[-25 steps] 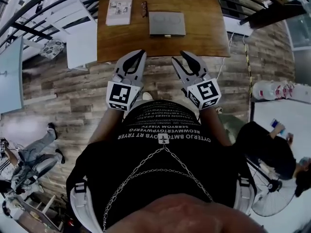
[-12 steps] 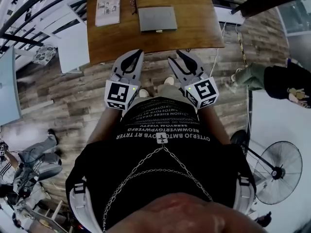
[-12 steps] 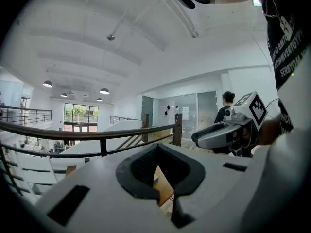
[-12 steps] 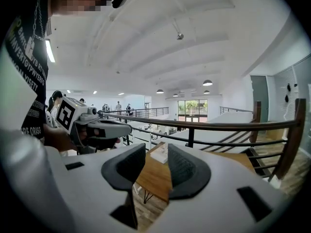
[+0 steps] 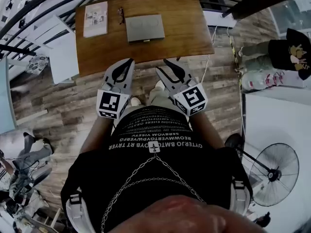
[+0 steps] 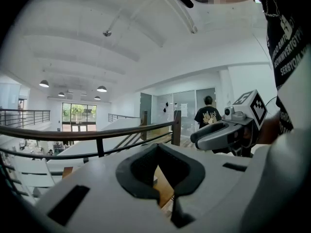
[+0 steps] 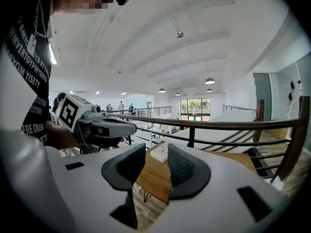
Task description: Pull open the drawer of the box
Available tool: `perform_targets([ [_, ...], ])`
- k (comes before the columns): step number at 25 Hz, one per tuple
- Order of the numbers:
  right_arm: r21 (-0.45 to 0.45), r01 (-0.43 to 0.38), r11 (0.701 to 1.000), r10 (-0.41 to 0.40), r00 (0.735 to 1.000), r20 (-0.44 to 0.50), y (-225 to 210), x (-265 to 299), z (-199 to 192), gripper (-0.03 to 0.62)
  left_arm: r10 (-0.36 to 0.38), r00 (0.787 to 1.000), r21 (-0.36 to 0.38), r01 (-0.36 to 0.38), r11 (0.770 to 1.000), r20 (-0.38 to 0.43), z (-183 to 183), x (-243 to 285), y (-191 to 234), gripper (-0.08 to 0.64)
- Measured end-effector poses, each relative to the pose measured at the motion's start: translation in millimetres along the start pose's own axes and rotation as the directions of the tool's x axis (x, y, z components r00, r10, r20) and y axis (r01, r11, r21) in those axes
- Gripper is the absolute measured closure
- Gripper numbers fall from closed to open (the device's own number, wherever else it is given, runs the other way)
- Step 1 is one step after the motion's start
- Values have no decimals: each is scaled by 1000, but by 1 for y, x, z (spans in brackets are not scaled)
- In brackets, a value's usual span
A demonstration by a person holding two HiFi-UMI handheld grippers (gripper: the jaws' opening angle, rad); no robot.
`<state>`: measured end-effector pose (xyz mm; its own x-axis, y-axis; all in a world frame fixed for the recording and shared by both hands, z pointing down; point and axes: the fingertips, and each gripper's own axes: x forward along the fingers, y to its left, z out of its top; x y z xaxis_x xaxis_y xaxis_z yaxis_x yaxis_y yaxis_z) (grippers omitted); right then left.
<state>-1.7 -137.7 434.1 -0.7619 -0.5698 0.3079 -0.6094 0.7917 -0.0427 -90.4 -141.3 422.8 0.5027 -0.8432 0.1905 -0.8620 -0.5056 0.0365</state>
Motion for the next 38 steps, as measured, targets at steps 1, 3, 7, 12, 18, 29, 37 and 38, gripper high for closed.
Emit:
perform_targets([
  [1,1,2,1000,-2,1000,-4,-3,-1,-1,454,-3,1000,6,3,1000,0,1,3,-2,555],
  [3,7,6,1000,-6,1000,-11,-9,-5,-4,454,-6,1000,16,6,1000,4,3,7,-5,555],
  [7,6,7,1000,-7,1000,-25,-16,-4,-7,454,6,1000,33,-6,999,12,12,10,0,555],
  [12,-1,-5,1000,5,1000,-22,-14,7,-5,455,37,999,40,-37,999,4,9,5,16,555],
  [18,-7,-9,1000,9,1000,-16,-7,16,-5,455,47,999,54,-46,997,-8,2,-5,24,555],
  [29,-10,-10,1000,9,999,-44,10,13,-17,456,86,995,46,-84,995,-59,-23,-33,41,555],
  [37,-11,-7,1000,7,999,-43,-4,14,-16,456,54,998,55,-52,997,-31,-8,-6,31,555],
  [38,-14,-7,1000,7,999,-37,-8,15,-14,456,48,998,63,-45,997,-33,-8,-2,29,555],
])
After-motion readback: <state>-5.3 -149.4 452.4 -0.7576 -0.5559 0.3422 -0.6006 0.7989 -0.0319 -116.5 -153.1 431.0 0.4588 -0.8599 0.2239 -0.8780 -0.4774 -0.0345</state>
